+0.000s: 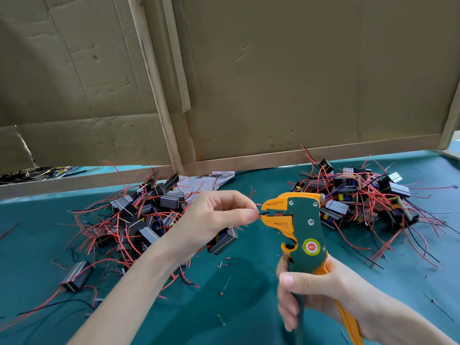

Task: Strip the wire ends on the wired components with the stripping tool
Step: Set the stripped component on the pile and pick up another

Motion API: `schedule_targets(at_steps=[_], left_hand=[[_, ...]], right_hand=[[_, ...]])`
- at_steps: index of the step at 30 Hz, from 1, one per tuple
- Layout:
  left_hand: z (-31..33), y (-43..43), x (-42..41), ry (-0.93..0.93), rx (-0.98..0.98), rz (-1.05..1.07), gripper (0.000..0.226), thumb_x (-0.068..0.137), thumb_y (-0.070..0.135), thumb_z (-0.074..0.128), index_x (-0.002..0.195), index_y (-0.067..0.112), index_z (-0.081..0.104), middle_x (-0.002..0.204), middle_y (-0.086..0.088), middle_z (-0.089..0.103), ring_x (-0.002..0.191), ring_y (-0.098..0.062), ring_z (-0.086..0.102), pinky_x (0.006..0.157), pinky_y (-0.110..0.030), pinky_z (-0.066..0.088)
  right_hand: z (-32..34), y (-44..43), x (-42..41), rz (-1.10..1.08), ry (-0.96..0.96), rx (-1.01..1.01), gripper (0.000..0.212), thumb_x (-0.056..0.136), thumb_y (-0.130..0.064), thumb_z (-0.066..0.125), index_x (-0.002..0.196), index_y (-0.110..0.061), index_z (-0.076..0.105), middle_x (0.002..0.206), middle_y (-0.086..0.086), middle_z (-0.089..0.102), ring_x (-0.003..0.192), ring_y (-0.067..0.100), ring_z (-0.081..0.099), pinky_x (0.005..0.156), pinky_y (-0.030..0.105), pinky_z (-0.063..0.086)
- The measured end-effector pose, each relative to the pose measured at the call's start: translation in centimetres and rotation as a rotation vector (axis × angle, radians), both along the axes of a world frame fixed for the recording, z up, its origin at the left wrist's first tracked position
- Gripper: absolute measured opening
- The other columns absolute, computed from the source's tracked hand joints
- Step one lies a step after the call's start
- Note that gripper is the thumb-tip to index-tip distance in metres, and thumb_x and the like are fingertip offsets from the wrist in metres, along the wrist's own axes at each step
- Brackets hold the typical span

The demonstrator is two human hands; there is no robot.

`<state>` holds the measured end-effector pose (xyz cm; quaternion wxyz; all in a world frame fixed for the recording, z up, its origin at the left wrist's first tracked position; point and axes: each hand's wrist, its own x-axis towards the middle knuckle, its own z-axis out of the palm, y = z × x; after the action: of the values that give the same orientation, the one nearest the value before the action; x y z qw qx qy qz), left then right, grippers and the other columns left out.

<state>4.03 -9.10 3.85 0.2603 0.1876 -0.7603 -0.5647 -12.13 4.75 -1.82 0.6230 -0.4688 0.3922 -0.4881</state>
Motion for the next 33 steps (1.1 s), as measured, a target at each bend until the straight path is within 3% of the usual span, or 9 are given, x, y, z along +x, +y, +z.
schedule_targets(at_steps=[9,13,16,19,23,26,29,31,33], left_hand=[[-0.9,-1.2,0.1,-0.161,-0.067,0.062,0.010,0.085,0.011,0.069,0.077,0.016,0.070,0.067,0.007,0.064,0.060,-0.001,0.053,0.059,-0.011,0.042],[-1.9,-1.6,-1.1,-0.161,-0.156,0.210,0.013,0.087,0.010,0.067,0.075,0.016,0.068,0.064,0.007,0.064,0.061,-0.005,0.058,0.066,-0.016,0.046],[-0.4,-2.0,-2.8,-0.013,-0.289,0.381,0.014,0.089,0.011,0.065,0.077,0.018,0.066,0.063,0.007,0.065,0.063,-0.008,0.061,0.069,-0.025,0.050],[1.8,-1.8,-6.7,0.219,-0.320,0.454,0.010,0.090,0.009,0.063,0.082,0.015,0.065,0.069,0.005,0.066,0.060,-0.001,0.059,0.058,-0.019,0.046],[3.3,-0.1,-14.0,0.413,-0.070,0.325,0.011,0.094,0.000,0.054,0.100,0.003,0.062,0.091,-0.011,0.067,0.073,-0.009,0.064,0.065,-0.021,0.054],[2.4,1.5,-17.1,0.259,-0.050,0.052,0.040,0.094,-0.005,0.048,0.130,0.010,0.054,0.106,-0.007,0.064,0.074,-0.006,0.053,0.073,-0.010,0.047],[0.9,1.3,-16.8,0.045,-0.155,-0.158,0.048,0.091,-0.002,0.047,0.131,0.021,0.056,0.096,0.000,0.065,0.067,0.000,0.053,0.068,-0.004,0.044],[0.3,0.3,-15.4,0.026,-0.187,-0.052,0.039,0.089,-0.004,0.048,0.119,0.015,0.066,0.112,-0.006,0.068,0.096,-0.010,0.065,0.092,-0.023,0.050],[-0.3,-1.6,-13.7,0.017,-0.255,0.200,0.039,0.086,-0.010,0.044,0.109,0.008,0.069,0.110,-0.010,0.069,0.107,-0.019,0.063,0.096,-0.030,0.048]], right_hand=[[-1.0,-0.2,2.5,-0.233,-0.140,0.257,0.052,0.056,-0.038,0.084,0.052,-0.011,0.039,0.042,0.006,0.029,0.033,0.017,0.031,0.041,0.024,0.034],[-1.2,-1.1,2.2,-0.210,-0.399,0.261,0.031,0.056,-0.015,0.084,0.068,-0.006,0.058,0.063,0.018,0.049,0.053,0.031,0.054,0.056,0.041,0.052],[-1.3,-1.7,1.8,-0.279,-0.506,0.279,0.027,0.051,-0.004,0.078,0.071,-0.004,0.060,0.067,0.018,0.052,0.058,0.033,0.057,0.060,0.043,0.055],[-1.7,-2.1,1.5,-0.299,-0.580,0.322,0.025,0.051,0.001,0.076,0.071,-0.003,0.060,0.069,0.018,0.053,0.058,0.033,0.058,0.060,0.043,0.055],[-2.2,-2.2,1.2,-0.313,-0.619,0.370,0.029,0.049,0.004,0.076,0.074,-0.002,0.063,0.072,0.018,0.055,0.060,0.034,0.058,0.061,0.044,0.055],[-2.4,-2.1,1.0,-0.311,-0.627,0.364,0.034,0.050,0.006,0.076,0.080,0.000,0.061,0.074,0.020,0.055,0.061,0.036,0.058,0.063,0.045,0.055],[-2.4,-2.2,1.0,-0.296,-0.631,0.363,0.039,0.046,0.006,0.078,0.081,0.000,0.060,0.073,0.019,0.054,0.060,0.035,0.058,0.062,0.045,0.055],[-2.5,-2.3,1.2,-0.293,-0.644,0.377,0.042,0.038,0.006,0.083,0.073,-0.002,0.063,0.070,0.019,0.055,0.058,0.035,0.058,0.060,0.044,0.055],[-2.3,-2.3,1.3,-0.281,-0.631,0.372,0.033,0.046,0.007,0.081,0.071,-0.003,0.062,0.069,0.018,0.054,0.058,0.034,0.058,0.060,0.044,0.055]])
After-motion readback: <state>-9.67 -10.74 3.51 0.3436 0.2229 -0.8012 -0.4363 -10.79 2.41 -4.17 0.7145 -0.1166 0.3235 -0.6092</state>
